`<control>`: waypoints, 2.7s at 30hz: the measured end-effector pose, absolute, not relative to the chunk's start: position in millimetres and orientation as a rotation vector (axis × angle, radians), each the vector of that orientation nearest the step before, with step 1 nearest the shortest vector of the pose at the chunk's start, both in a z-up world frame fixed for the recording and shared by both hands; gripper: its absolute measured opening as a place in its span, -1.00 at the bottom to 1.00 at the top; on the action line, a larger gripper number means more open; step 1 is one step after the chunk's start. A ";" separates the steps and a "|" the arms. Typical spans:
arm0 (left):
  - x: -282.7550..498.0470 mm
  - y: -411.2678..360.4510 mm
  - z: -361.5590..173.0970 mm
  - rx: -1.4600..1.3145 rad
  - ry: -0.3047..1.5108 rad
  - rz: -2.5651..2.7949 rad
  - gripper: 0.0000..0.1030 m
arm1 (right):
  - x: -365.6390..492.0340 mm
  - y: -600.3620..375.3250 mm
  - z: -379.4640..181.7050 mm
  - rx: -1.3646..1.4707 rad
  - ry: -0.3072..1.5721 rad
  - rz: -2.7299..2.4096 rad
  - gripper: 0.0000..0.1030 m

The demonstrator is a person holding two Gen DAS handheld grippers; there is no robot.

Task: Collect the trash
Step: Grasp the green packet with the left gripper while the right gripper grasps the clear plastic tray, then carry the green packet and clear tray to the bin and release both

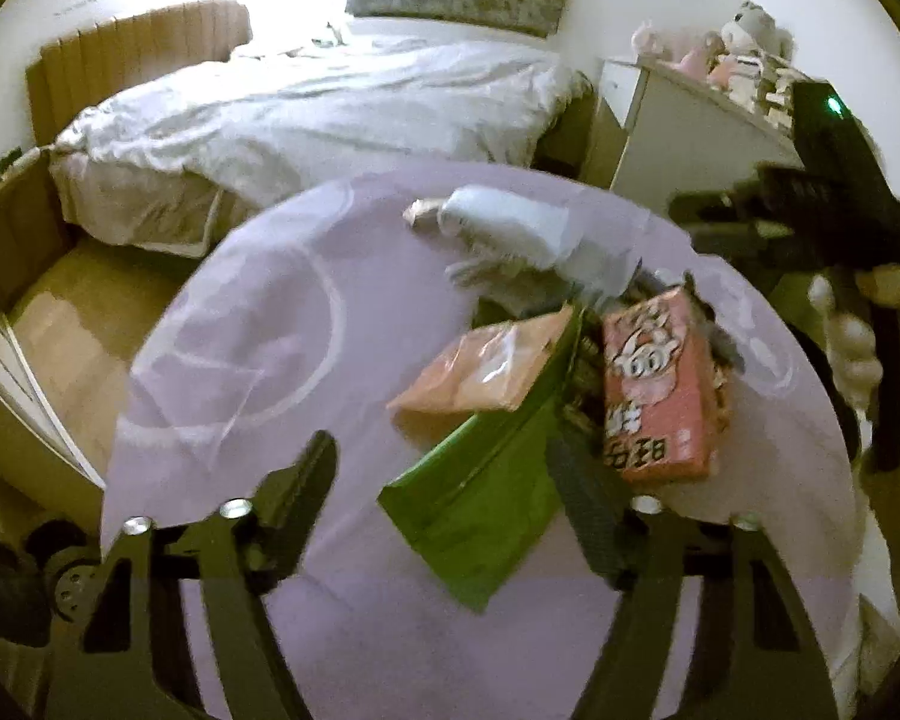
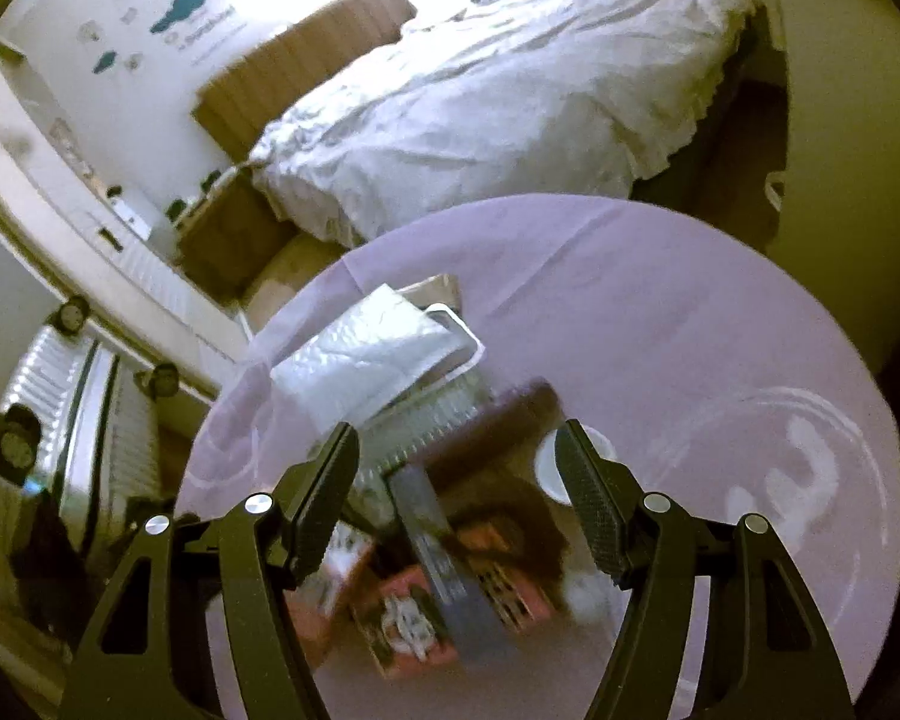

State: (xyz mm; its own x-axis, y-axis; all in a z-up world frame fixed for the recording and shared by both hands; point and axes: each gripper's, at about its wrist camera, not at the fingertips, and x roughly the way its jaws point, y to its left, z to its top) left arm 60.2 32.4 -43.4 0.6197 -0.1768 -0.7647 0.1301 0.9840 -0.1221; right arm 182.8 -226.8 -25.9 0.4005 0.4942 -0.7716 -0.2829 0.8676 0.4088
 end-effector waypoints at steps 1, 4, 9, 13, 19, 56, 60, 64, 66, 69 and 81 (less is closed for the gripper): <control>60.8 33.3 -45.4 -0.059 0.893 -0.184 0.27 | 186.2 -223.1 -27.9 0.225 1.063 0.497 0.32; 67.0 30.6 -50.6 -0.052 0.918 -0.224 0.09 | 195.1 -210.9 -36.2 0.202 1.100 0.483 0.27; 66.2 18.8 -60.3 -0.033 0.957 -0.293 -0.39 | 193.5 -195.2 -45.4 0.119 1.134 0.459 -0.31; 57.6 23.5 -59.5 -0.095 0.939 -0.307 -0.58 | 186.0 -201.2 -49.0 0.115 1.109 0.459 -0.75; 38.5 14.6 -53.3 -0.110 0.908 -0.326 -0.78 | 165.4 -214.1 -33.5 0.148 0.997 0.495 -0.89; 24.3 13.4 14.2 -0.224 0.824 -0.303 -0.93 | 72.4 -340.5 -14.2 0.297 0.785 0.402 -0.92; 38.6 -30.6 18.8 -0.204 0.817 -0.404 -0.93 | 65.3 -361.2 -17.0 0.320 0.779 0.362 -0.92; 59.0 -85.5 19.4 -0.171 0.812 -0.509 -0.92 | 56.8 -394.8 -21.2 0.348 0.773 0.295 -0.92; 70.7 -118.1 17.5 -0.164 0.819 -0.577 -0.92 | 52.3 -415.4 -23.6 0.367 0.766 0.253 -0.92; 83.1 -160.4 11.6 -0.156 0.834 -0.659 -0.92 | 45.2 -444.9 -26.9 0.396 0.757 0.191 -0.92; 119.5 -297.9 -33.9 -0.079 0.962 -0.850 -0.92 | 20.8 -557.8 -68.8 0.500 0.784 -0.041 -0.91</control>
State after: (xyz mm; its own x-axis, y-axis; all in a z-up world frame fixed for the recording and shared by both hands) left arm 119.5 -297.9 -33.9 0.2832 -0.6672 -0.6890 0.6013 0.6832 -0.4144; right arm 20.8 -557.8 -68.8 0.7132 0.1468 -0.6855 0.2179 0.8829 0.4158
